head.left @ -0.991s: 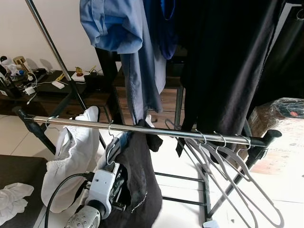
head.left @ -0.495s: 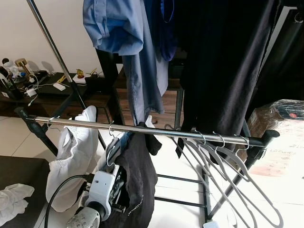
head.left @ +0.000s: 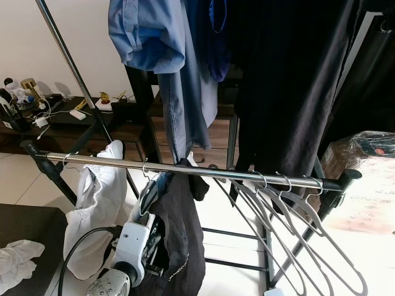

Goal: Hang hanger

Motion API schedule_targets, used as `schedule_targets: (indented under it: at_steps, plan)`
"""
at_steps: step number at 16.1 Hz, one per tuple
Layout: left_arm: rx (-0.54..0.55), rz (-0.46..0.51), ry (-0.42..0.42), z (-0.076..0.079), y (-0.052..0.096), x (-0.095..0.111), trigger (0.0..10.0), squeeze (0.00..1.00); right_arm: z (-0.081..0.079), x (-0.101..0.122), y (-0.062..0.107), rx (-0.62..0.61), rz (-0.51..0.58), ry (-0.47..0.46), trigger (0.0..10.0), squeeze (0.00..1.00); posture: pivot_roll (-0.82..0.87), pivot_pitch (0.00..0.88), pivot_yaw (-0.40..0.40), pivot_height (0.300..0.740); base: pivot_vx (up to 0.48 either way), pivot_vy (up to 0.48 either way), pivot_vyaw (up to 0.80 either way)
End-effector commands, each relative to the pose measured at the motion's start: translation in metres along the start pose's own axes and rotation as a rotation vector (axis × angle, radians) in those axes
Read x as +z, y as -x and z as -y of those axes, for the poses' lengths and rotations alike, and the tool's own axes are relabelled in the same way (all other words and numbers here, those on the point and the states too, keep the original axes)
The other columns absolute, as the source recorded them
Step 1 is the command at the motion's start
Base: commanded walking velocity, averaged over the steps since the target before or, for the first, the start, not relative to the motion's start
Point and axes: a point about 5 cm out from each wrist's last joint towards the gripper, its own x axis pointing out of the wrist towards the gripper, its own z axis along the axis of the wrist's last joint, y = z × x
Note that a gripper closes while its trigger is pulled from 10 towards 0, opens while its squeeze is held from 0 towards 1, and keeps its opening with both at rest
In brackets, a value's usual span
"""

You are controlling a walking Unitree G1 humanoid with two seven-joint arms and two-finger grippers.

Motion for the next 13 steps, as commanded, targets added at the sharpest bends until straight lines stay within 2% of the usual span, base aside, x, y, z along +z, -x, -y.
schedule_targets:
  at_steps: [1,13]
  plan:
    - [0.009,0.042,-0.004,-0.0031,0.0025,0.0071,10.0,0.0,-0.0049,-0.0158,0.0,0.018,-0.061,-0.002,10.0,0.0,-0.03,0.047,0.039,0.74,-0.266,0.0,0.0]
    - [0.015,0.043,-0.004,-0.0038,0.001,0.0086,10.0,0.0,-0.0044,-0.0147,0.0,0.012,-0.053,-0.022,10.0,0.0,-0.03,0.065,0.039,0.74,-0.291,0.0,0.0]
